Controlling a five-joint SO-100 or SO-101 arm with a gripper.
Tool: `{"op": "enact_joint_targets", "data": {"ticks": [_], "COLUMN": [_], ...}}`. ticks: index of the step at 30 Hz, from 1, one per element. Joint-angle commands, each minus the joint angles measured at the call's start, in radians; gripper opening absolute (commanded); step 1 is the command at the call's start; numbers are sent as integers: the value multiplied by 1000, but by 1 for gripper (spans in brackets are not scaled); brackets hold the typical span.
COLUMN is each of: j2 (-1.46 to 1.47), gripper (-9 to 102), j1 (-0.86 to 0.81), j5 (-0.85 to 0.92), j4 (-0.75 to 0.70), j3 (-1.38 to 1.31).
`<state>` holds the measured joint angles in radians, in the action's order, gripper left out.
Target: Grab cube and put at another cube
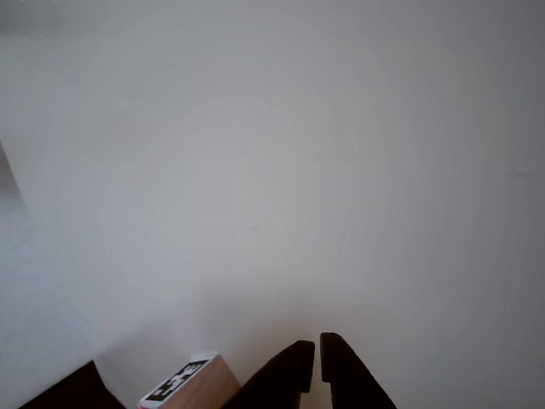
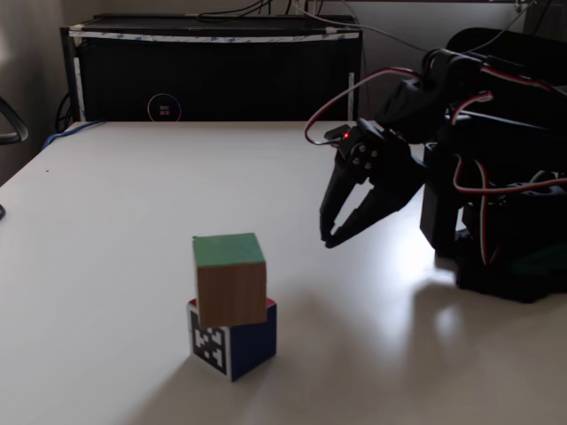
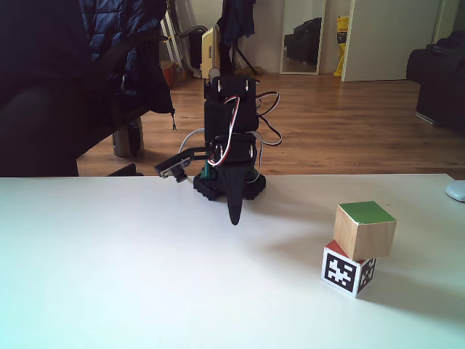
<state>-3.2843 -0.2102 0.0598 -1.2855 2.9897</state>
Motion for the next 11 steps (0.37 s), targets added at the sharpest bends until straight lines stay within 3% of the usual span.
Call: {"op": "enact_joint_targets", "data": {"ticks": [1, 11], "j2": [-5, -5], "gripper": [0, 0], "j1": [8, 3], "j5": [15, 11], "j4": [-5, -6], "j3": [-21, -21]}}
